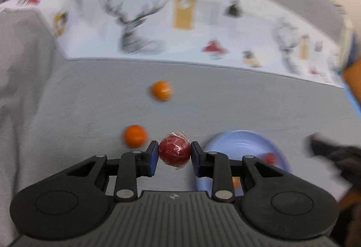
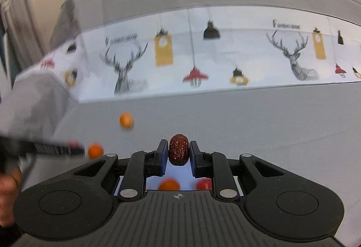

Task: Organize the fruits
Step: 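Lift the red fruit with the left tool while the right tool lifts the date toward the plate, then open the left tool releasing the red fruit while the right tool releases the date into the plate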

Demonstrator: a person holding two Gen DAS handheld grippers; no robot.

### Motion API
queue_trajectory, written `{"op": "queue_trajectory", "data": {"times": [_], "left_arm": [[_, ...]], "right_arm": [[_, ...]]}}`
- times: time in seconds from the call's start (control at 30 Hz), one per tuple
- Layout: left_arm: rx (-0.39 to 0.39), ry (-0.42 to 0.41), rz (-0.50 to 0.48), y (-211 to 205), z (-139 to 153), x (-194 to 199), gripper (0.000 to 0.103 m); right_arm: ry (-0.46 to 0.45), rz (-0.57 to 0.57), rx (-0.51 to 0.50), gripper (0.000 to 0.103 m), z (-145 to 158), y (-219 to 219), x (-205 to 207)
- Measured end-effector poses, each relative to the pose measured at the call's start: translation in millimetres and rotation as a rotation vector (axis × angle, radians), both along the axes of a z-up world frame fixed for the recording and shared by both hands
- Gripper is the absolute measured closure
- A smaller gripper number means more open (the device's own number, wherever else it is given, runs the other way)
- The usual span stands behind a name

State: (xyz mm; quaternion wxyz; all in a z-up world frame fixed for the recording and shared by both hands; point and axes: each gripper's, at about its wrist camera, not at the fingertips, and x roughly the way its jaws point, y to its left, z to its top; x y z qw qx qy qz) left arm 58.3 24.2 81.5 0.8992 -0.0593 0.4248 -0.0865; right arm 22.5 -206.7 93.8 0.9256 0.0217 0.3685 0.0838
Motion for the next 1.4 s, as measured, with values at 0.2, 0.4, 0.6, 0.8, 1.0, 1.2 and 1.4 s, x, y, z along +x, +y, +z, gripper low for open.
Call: {"op": "queue_trajectory", "data": {"times": [0.2, 0.4, 0.6, 0.8, 1.0, 1.2, 1.4], "left_arm": [[0.014, -0.012, -0.209, -49.4, -2.1, -20.0, 0.069], [0.011, 0.017, -0.288, -76.2, -19.4, -8.1, 0.069], [0.028, 0.002, -0.326, -87.7, -26.8, -4.7, 0.069], [0.019, 0.002, -0.359, -92.9, -27.9, -4.5, 0.069], [0.017, 0.006, -0.375, -97.0, -29.9, -5.5, 0.069], [0.015, 0.002, -0.369, -96.3, -29.8, -4.7, 0.069], [0.017, 0.004, -0.370, -96.7, -29.5, -5.1, 0.069]], "right_arm": [[0.109, 0.043, -0.056, 0.082, -27.1, -5.5, -1.9], [0.218, 0.112, -0.020, 0.082, -43.3, -5.7, 5.7], [0.254, 0.200, -0.094, 0.082, -57.2, 10.9, 5.2], [0.261, 0.176, -0.077, 0.082, -57.4, 5.3, 9.1], [0.261, 0.186, -0.084, 0.082, -58.6, 8.2, 7.5], [0.264, 0.182, -0.089, 0.082, -60.0, 9.8, 9.3], [0.265, 0.183, -0.091, 0.082, -61.2, 11.5, 9.0]]}}
